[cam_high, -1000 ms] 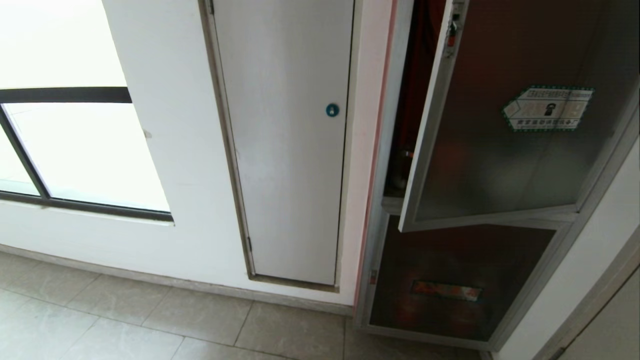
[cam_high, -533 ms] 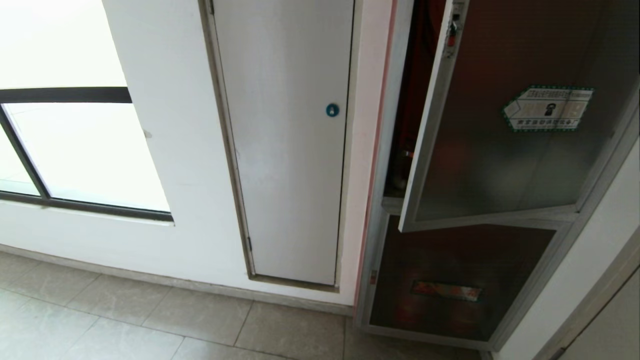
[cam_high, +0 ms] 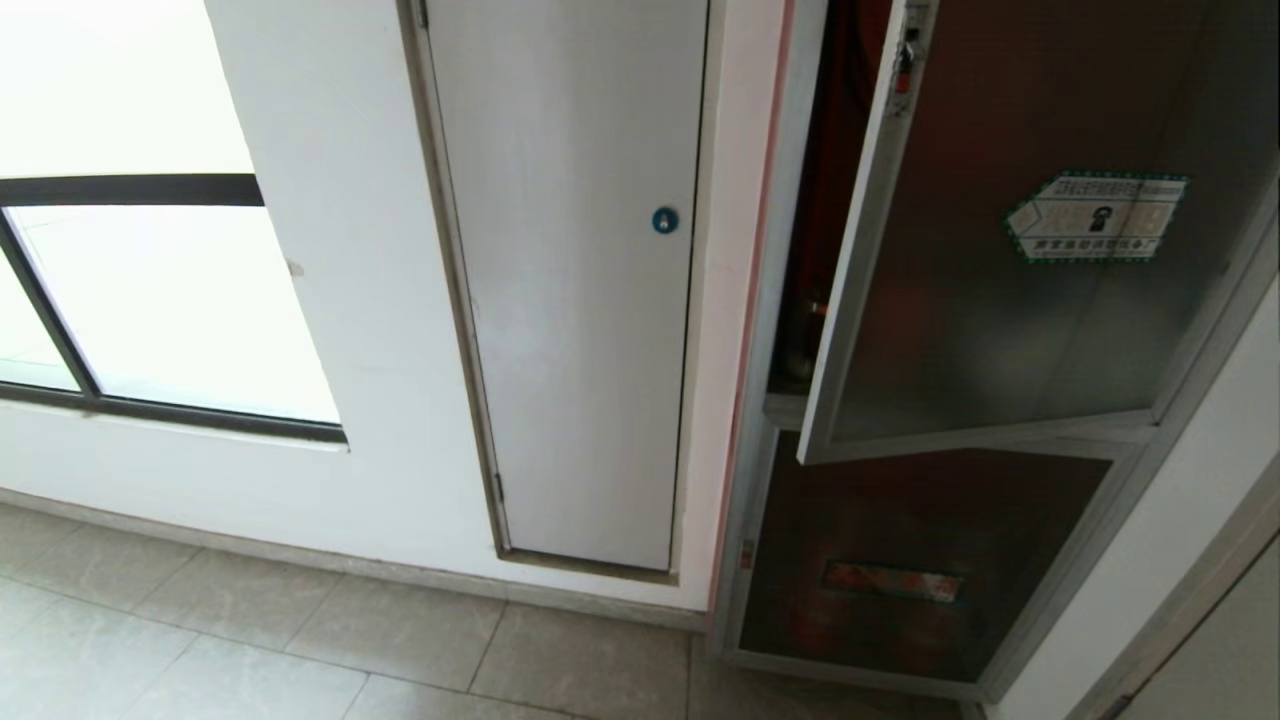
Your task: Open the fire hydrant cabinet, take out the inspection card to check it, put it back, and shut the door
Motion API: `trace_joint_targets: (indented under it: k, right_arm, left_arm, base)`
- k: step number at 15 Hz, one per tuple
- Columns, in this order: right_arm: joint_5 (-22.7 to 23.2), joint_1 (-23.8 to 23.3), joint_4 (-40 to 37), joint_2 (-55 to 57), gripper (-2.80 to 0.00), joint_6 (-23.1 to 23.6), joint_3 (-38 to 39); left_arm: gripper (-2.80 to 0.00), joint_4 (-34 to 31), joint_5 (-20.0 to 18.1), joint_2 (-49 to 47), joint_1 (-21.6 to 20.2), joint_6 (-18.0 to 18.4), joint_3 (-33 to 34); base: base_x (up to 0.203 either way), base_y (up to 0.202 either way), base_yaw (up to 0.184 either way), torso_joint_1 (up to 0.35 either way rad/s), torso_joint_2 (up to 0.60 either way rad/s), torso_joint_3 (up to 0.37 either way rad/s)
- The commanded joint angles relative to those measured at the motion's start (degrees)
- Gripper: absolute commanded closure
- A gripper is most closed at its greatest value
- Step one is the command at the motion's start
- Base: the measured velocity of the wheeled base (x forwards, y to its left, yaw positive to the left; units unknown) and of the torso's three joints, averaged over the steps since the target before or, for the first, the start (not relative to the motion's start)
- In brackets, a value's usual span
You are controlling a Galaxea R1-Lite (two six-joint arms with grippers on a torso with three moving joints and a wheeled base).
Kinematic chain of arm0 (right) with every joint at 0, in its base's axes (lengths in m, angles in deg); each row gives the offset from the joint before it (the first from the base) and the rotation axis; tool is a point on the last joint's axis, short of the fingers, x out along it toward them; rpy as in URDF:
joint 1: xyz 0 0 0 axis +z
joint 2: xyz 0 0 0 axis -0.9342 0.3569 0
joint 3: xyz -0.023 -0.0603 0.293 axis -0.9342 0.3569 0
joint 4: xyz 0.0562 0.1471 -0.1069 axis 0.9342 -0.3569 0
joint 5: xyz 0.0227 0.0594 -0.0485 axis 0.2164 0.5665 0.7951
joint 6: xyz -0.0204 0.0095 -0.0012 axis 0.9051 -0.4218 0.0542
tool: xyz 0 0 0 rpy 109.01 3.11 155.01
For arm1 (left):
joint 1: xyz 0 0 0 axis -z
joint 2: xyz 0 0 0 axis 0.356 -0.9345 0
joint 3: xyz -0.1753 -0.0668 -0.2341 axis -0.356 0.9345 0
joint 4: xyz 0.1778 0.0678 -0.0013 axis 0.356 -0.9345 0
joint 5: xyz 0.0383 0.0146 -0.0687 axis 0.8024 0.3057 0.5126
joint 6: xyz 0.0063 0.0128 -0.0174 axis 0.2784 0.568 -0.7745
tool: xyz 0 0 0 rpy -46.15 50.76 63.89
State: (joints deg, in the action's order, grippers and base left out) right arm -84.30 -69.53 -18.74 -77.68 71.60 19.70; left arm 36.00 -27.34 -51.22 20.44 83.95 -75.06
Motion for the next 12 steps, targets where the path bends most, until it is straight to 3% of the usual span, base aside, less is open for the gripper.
trace_joint_targets:
  k: [1, 12]
  right_arm:
    - [0.0, 0.0, -1.6, 0.0, 0.00, 0.2, 0.3]
    - [0.1, 0.1, -1.6, 0.0, 0.00, -0.3, 0.3]
  left_arm:
    - [0.00, 0.0, 0.0, -0.1, 0.0, 0.0, 0.4]
    - [0.00, 0.0, 0.0, -0.1, 0.0, 0.0, 0.4]
  base:
    - [0.000, 0.000, 0.000, 0.000, 0.00, 0.000]
    - [0.000, 0.000, 0.000, 0.000, 0.00, 0.000]
